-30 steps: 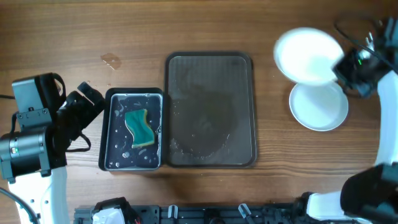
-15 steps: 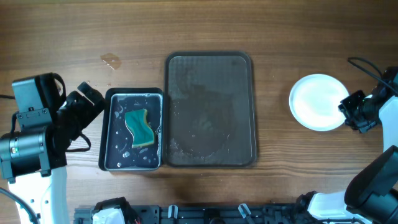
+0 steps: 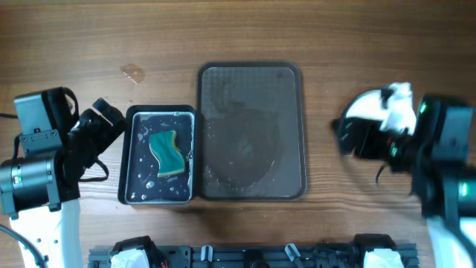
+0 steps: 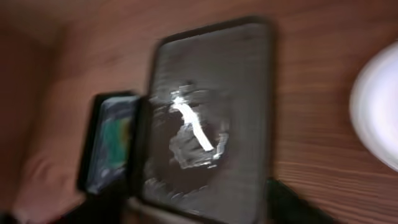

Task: Clean dirty plates on tray and stack at the side

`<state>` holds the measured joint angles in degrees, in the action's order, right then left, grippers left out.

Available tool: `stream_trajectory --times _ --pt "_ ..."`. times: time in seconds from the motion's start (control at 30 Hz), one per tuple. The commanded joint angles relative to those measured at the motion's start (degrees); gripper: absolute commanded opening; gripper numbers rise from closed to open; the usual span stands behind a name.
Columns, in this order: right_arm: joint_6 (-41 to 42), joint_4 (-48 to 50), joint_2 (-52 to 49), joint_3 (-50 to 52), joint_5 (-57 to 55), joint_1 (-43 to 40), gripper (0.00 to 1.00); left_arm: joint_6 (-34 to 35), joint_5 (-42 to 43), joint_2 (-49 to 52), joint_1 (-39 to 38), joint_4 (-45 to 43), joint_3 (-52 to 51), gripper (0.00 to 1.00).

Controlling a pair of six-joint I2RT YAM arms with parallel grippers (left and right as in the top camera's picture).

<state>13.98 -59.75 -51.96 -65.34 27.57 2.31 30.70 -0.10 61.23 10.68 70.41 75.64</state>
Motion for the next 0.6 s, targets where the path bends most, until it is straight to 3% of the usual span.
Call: stream_trajectory --times 0.0,0.13,0.37,0.57 --pt "7.8 -0.13 5.51 -0.35 1.81 6.62 1.0 -0.28 -0.13 0.0 0.48 -0.04 0.98 1.0" --pt "18.86 -0.5 8.39 -0.35 0.63 7.85 1.0 -0.28 -0.15 0.0 0.48 -0.04 0.98 1.0" --pt "0.44 10.84 10.29 0.2 -15.69 8.11 1.0 -0.28 -0.15 0.0 0.48 -0.04 0.98 1.0" --pt "-1.99 19.34 22.47 12.79 -30.91 7.89 1.0 -0.28 -0.13 0.0 0.48 -0.04 0.98 1.0"
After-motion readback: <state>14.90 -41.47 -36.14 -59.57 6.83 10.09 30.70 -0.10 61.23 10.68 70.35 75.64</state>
